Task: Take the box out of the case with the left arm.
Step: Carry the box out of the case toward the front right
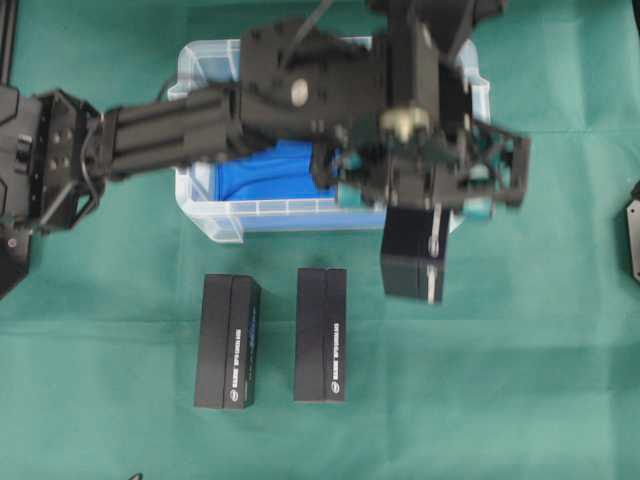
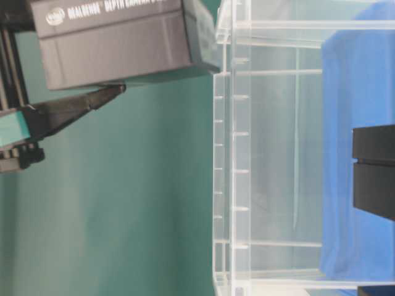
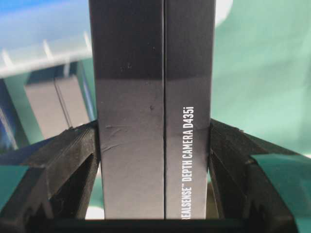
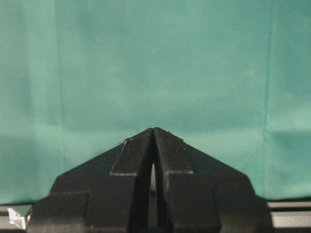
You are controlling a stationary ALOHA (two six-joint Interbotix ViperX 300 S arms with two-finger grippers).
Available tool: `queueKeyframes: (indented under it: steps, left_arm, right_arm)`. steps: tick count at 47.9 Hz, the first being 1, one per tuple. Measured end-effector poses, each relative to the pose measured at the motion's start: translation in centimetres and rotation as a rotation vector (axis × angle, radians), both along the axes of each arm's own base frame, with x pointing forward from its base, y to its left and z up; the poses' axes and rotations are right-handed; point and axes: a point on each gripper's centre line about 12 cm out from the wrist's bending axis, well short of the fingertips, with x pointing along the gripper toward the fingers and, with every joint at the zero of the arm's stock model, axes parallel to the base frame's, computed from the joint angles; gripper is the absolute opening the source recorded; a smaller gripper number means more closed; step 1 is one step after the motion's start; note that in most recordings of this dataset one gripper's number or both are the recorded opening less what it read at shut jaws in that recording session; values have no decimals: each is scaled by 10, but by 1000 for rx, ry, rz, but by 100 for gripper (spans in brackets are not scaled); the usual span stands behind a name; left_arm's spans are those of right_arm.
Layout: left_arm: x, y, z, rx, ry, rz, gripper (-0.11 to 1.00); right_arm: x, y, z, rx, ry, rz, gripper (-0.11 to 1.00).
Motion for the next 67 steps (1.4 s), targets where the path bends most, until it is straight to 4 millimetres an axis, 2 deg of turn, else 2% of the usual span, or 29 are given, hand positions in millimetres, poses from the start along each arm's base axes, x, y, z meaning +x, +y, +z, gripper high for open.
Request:
queueKeyframes:
  steps: [12,22,50,60,67]
  left_arm:
    - [-4,-55,-1,-31,0,10,60]
    - [-7,-78,-1,-47,-1,29,60]
    - [-5,-78,-5,-32,2,38,60]
    - [0,-79,-23,-21,40,37,60]
    - [7,-83,-47,-9,69,37,60]
  right_arm:
    - [0,0,1,0,-2,0,7]
    - [0,0,1,1,-2,-1,7]
    - [0,0,1,0,-2,0,7]
    - [0,0,0,1,0,-1,7]
    - [0,0,0,0,0,0,7]
